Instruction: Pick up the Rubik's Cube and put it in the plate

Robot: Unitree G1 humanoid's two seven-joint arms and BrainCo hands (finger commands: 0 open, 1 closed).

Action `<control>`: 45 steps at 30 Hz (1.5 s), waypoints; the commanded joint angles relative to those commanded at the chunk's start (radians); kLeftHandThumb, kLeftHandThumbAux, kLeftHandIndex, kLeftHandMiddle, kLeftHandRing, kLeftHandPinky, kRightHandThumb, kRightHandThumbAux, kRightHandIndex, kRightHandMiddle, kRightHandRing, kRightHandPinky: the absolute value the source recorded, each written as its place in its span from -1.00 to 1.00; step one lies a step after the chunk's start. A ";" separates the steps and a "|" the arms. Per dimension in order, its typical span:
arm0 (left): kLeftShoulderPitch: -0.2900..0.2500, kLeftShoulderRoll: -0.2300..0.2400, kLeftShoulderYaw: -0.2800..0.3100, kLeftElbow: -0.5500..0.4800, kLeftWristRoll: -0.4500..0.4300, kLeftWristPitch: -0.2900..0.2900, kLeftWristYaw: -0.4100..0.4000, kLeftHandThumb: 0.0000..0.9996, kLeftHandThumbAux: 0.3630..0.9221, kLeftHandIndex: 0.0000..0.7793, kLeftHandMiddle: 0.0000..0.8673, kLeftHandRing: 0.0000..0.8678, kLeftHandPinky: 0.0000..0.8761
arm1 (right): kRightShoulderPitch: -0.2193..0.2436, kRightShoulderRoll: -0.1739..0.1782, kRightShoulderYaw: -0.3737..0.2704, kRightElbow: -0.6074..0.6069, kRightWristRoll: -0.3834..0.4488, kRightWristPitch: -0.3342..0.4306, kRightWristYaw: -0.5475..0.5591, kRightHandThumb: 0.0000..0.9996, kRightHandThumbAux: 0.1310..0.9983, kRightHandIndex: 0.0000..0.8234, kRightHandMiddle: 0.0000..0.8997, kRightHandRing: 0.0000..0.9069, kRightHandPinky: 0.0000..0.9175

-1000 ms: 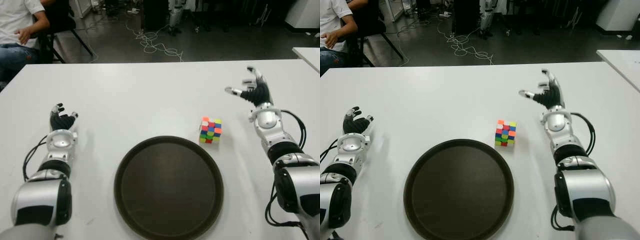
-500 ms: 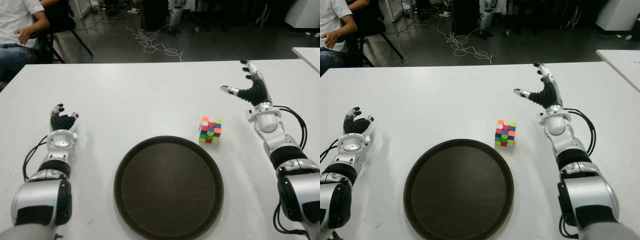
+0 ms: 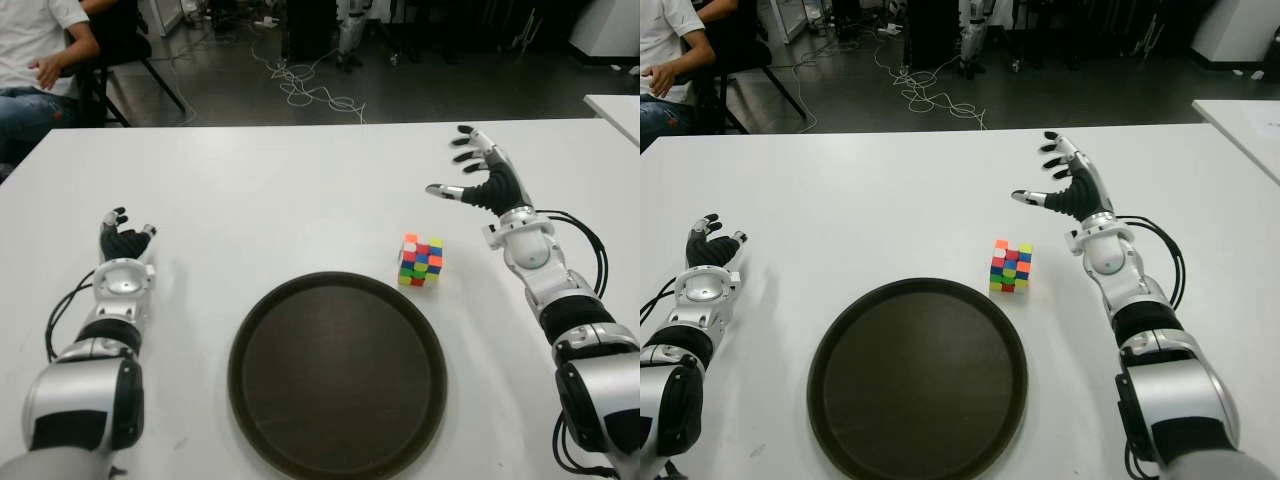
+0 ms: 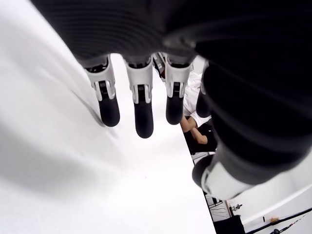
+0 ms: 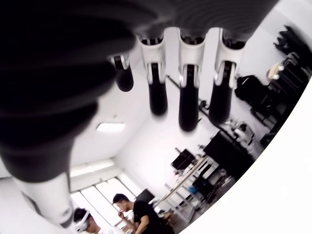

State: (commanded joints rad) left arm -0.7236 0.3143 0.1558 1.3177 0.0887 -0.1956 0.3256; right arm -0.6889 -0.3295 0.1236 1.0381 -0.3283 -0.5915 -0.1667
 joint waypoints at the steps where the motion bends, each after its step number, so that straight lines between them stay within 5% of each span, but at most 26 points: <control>1: 0.000 0.000 0.000 0.000 0.000 0.000 0.000 -0.72 0.45 -0.74 -0.69 -0.64 -0.63 | 0.003 0.000 0.002 -0.004 -0.001 0.002 0.000 -0.93 0.33 -0.88 -0.17 0.16 0.28; 12: 0.000 0.002 -0.001 0.000 0.000 0.005 0.003 -0.72 0.37 -0.69 -0.65 -0.62 -0.60 | 0.053 -0.009 0.044 -0.106 -0.024 0.006 0.055 -0.90 0.32 -0.91 -0.20 0.22 0.30; 15: 0.000 0.002 -0.003 0.001 0.003 0.007 0.004 -0.71 0.34 -0.66 -0.63 -0.60 -0.58 | 0.068 -0.023 0.065 -0.148 -0.045 0.008 0.079 -0.87 0.31 -0.92 -0.51 -0.30 -0.32; 21: 0.000 0.004 -0.006 0.001 0.004 0.010 0.002 -0.75 0.29 -0.67 -0.63 -0.61 -0.63 | 0.131 -0.056 0.107 -0.318 -0.106 0.050 0.125 -0.90 0.25 -0.92 -0.77 -0.74 -0.76; 31: 0.002 0.005 -0.009 -0.001 0.005 0.000 0.004 -0.72 0.38 -0.61 -0.59 -0.56 -0.55 | 0.167 -0.106 0.136 -0.523 -0.173 0.125 0.220 -0.90 0.33 -0.93 -0.84 -0.85 -0.86; 45: -0.001 0.006 -0.019 -0.001 0.012 0.010 0.004 -0.78 0.38 -0.67 -0.61 -0.60 -0.61 | 0.156 -0.112 0.158 -0.509 -0.179 0.108 0.262 -0.92 0.33 -0.95 -0.86 -0.85 -0.87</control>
State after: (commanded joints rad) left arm -0.7243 0.3204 0.1373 1.3168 0.1005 -0.1860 0.3299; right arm -0.5334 -0.4417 0.2818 0.5292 -0.5071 -0.4834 0.0952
